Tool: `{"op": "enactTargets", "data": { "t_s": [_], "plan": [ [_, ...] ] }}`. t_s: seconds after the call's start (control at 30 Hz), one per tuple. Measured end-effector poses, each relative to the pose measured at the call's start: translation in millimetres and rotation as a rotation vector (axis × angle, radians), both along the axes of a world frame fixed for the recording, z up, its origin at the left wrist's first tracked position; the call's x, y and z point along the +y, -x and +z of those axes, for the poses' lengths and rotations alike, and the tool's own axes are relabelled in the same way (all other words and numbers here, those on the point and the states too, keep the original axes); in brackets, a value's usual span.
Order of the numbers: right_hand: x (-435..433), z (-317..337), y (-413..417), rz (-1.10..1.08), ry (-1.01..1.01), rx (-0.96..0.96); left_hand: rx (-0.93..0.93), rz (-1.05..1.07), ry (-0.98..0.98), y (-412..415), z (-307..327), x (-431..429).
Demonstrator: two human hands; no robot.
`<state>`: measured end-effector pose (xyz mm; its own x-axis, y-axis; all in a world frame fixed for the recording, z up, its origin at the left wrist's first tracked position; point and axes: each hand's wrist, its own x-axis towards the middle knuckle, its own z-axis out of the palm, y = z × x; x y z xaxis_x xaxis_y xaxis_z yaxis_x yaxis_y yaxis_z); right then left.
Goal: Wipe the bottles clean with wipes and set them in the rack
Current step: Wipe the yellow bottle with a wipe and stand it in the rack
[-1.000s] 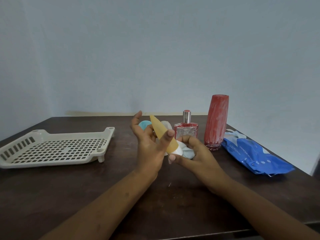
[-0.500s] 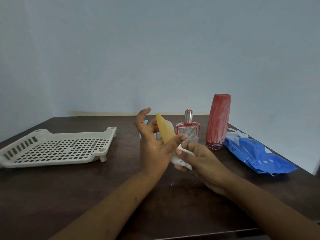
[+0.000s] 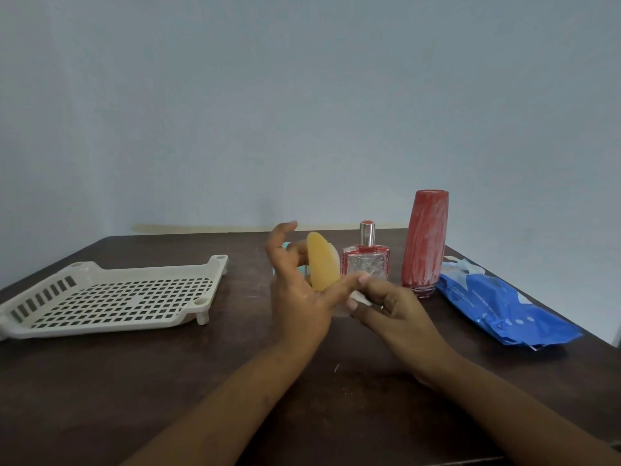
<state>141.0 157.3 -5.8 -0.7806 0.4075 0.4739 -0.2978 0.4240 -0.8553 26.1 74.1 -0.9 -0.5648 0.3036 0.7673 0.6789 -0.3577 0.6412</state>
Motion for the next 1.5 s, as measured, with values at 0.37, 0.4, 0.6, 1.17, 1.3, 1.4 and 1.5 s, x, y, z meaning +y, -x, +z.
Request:
{"op": "enactTargets", "data": {
  "t_s": [0.37,0.4,0.6,1.17,1.3,1.4,1.5],
  "plan": [
    [12,-3,4,-0.251,-0.094,0.093,-0.353,-0.146,-0.070,4,-3,9],
    [11,-1,3,-0.198,-0.015,0.086,-0.368,-0.161,-0.080,3,-3,10],
    [5,0,1,-0.012,0.249,-0.052,-0.357,-0.139,-0.124,5,0,7],
    [10,-12,7,0.083,0.228,-0.200,-0.450,-0.200,-0.124,-1,-1,7],
    [6,-11,6,0.155,0.147,-0.265,-0.454,-0.153,-0.118,4,-1,8],
    [2,-5,4,0.169,0.162,-0.230,-0.396,-0.097,-0.091,9,1,3],
    [-4,2,4,0.125,0.108,-0.195,-0.346,-0.029,-0.068,15,8,-6]
  ]
}}
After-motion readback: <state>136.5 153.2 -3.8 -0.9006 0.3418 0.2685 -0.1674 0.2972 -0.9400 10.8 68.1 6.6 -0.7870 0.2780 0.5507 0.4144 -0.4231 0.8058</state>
